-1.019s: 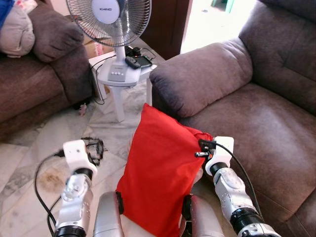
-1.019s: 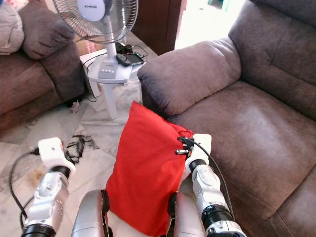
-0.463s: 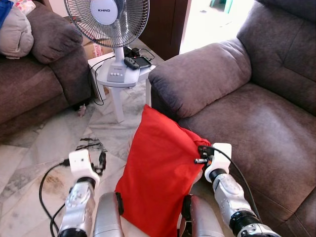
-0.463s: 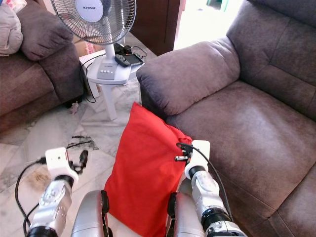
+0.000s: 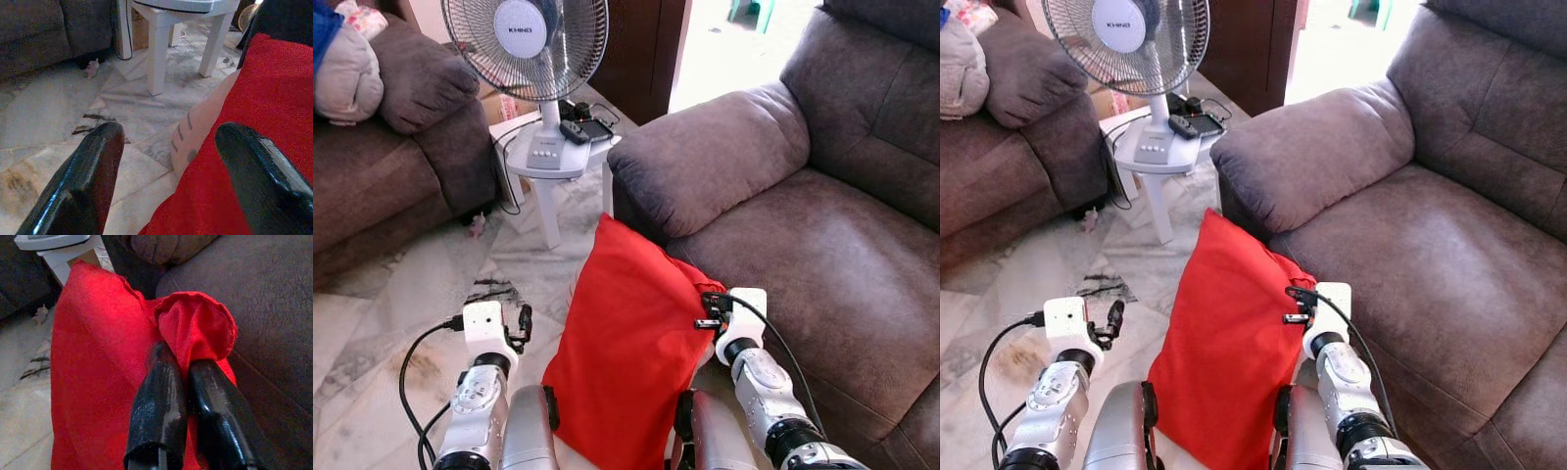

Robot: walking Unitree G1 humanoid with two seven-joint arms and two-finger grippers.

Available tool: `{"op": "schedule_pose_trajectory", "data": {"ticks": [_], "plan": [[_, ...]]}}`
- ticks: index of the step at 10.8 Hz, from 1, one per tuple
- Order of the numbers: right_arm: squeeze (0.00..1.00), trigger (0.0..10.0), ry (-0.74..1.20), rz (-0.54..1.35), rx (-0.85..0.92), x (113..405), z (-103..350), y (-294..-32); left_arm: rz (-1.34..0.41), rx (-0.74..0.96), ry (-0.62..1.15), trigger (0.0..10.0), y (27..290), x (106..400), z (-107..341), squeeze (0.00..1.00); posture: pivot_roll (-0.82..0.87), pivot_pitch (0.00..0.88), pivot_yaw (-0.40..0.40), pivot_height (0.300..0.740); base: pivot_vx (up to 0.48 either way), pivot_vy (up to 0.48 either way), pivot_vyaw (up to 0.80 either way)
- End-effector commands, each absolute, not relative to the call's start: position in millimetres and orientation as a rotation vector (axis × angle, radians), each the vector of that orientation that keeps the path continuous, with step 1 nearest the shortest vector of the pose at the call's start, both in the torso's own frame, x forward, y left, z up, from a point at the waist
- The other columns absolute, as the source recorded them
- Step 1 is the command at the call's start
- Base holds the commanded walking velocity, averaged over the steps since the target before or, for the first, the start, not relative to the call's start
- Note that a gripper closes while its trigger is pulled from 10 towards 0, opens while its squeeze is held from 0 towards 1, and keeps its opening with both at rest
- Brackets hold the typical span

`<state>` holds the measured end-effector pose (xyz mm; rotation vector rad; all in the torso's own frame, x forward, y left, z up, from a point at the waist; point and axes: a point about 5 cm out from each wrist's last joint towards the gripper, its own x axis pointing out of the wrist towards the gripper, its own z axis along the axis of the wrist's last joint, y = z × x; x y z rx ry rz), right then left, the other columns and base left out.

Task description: Move the pillow to the sofa from floor

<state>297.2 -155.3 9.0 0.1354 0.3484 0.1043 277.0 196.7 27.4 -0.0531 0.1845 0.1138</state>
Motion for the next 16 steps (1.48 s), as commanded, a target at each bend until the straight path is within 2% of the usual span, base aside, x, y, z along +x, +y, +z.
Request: {"op": "schedule_pose_trajectory", "data": {"ticks": [1,13,16], "plan": [[0.00,10.0,0.351,0.096,0.139,296,8,-156,0.101,-0.036,0.202,10.0,195,275,24,0.00,0.11,0.048,-0.051,0.584,0.000,0.000,0.00],[0.00,10.0,0.331,0.119,0.149,300,11,-149,0.097,-0.033,0.182,10.0,192,279,24,0.00,0.12,0.079,-0.056,0.726,0.000,0.000,0.00],[0.00,10.0,0.333,0.126,0.156,300,10,-146,0.098,-0.031,0.179,10.0,193,279,26,0.00,0.12,0.079,-0.053,0.740,0.000,0.000,0.00]]}}
